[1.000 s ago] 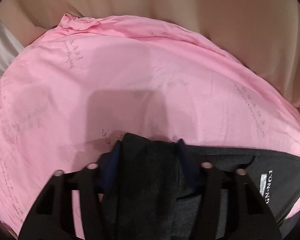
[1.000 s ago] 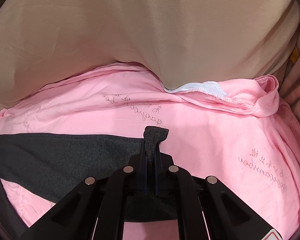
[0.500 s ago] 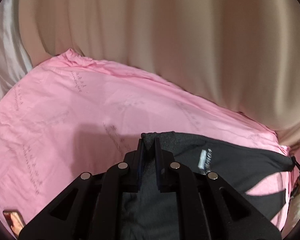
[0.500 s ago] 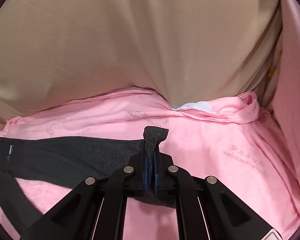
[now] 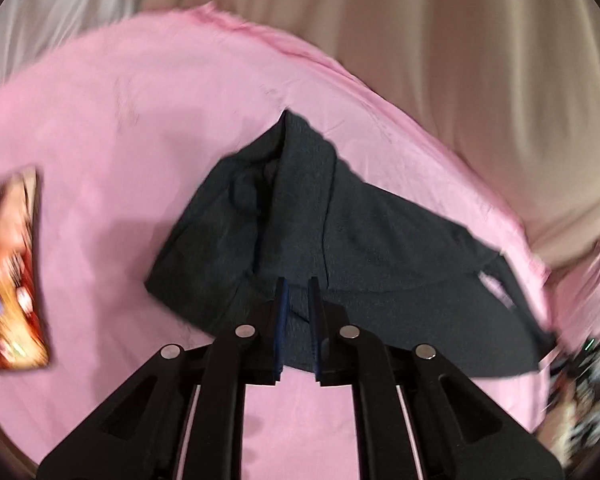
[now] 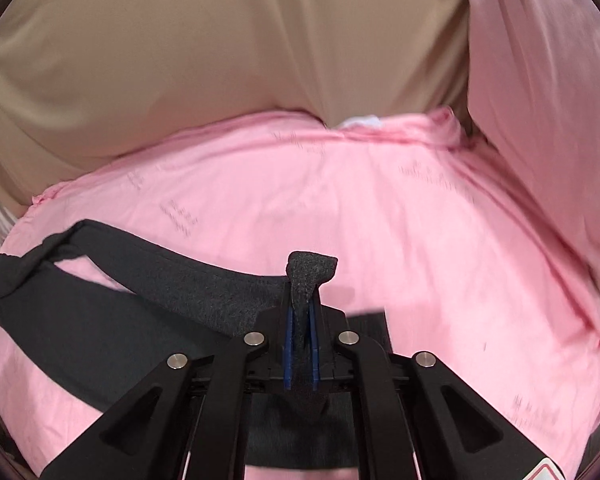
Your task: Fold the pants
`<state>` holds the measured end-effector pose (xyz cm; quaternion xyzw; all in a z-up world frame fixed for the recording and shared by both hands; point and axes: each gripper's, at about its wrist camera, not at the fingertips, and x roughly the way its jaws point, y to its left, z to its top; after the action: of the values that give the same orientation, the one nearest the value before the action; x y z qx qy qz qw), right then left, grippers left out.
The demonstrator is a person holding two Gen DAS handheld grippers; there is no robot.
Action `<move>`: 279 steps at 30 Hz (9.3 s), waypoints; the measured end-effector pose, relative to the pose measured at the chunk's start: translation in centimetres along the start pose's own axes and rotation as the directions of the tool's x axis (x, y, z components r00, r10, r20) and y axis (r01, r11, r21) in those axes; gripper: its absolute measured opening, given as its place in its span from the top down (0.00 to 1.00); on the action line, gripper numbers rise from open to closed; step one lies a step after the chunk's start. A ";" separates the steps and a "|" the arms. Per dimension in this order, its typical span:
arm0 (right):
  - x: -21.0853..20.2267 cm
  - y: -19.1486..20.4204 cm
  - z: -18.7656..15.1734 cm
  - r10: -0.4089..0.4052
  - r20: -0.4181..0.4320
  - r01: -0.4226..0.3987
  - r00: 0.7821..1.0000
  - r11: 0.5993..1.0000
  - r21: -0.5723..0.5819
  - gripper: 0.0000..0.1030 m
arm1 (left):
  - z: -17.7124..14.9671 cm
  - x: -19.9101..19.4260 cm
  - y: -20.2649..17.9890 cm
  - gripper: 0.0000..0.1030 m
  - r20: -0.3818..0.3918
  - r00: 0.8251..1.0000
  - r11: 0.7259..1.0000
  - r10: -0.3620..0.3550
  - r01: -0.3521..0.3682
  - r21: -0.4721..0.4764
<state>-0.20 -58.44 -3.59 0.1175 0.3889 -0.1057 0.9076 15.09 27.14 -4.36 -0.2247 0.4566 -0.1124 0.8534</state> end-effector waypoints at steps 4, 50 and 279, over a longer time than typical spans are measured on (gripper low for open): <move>-2.3 0.4 -1.1 -0.016 0.056 0.014 0.998 0.999 0.030 0.79 | -0.3 0.7 0.2 0.78 0.023 0.996 0.987 -0.089 0.091 -0.134; -3.1 13.4 -6.2 0.185 0.064 -0.186 0.981 0.982 0.025 0.54 | 2.4 7.4 -0.1 0.63 -0.060 0.993 0.904 -0.103 0.069 -0.422; 5.3 48.3 1.9 0.516 -0.300 -0.591 0.803 0.756 -0.280 0.55 | 2.6 -6.4 0.7 0.86 0.056 0.967 0.951 0.249 -0.234 -0.202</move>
<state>18.32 -13.65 0.11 0.0695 0.4400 0.2544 0.8584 13.71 31.01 1.24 -0.2534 0.4546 0.0470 0.8526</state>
